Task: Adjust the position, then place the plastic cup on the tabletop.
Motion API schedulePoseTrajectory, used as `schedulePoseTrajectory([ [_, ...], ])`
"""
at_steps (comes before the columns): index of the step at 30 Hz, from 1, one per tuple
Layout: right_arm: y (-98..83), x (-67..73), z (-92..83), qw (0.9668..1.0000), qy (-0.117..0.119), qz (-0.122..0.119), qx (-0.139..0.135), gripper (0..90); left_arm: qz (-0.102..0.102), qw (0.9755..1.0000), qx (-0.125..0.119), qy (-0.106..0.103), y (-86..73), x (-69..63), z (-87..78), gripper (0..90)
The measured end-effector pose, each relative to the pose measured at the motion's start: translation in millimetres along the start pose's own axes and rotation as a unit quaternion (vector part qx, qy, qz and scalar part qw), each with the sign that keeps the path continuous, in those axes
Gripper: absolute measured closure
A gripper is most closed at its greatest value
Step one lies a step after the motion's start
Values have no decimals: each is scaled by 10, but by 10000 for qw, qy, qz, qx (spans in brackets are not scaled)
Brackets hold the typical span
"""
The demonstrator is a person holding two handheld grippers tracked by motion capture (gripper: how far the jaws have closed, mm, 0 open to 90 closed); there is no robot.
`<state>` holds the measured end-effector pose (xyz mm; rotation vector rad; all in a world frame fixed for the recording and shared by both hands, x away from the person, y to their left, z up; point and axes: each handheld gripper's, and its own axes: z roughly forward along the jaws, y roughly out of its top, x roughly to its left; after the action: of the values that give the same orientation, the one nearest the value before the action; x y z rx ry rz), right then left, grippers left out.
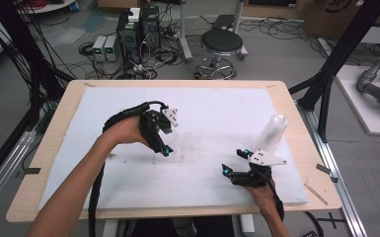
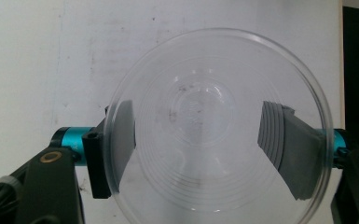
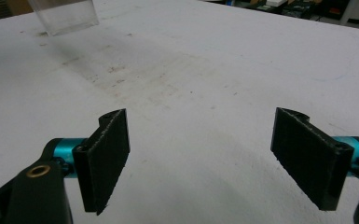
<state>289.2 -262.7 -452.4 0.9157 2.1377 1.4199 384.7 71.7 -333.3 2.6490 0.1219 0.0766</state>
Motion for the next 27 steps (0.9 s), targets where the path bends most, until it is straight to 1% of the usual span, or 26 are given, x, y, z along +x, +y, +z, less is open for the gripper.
schedulePoseTrajectory([
  [3, -4, -2, -9, 10000, 7, 36, -27, 191, 17, 10000, -22, 4, 6, 1, 3, 272],
  [4, -4, -6, -8, 10000, -1, 14, -44, 192, 38, 10000, -22, 7, 8, 5, 1, 272],
  [12, -2, -4, -3, 10000, 31, 52, 1, 191, -10, 10000, -18, 6, 2, 15, -1, 272],
  [16, 0, -7, 4, 10000, 42, 31, 26, 191, -18, 10000, -6, 49, 3, 30, 14, 272],
  [19, 0, -7, 5, 10000, 47, 29, 29, 191, -73, 10000, 35, 45, 3, 39, 53, 272],
  [20, 0, -9, 5, 10000, 50, 26, 30, 192, -40, 10000, 54, 55, 7, 46, 70, 272],
  [21, 0, -8, 5, 10000, 50, 30, 30, 192, -61, 9999, 67, 49, 13, 46, 82, 272],
  [23, 0, -9, 6, 10000, 52, 27, 32, 191, -101, 9999, 51, 51, 22, 49, 116, 272],
  [25, 1, -9, 10, 10000, 74, 29, 42, 191, -103, 9999, 71, 30, 22, 54, 166, 272],
  [27, 2, -10, 11, 10000, 79, 34, 50, 192, -158, 9998, 98, 16, 13, 62, 219, 272],
])
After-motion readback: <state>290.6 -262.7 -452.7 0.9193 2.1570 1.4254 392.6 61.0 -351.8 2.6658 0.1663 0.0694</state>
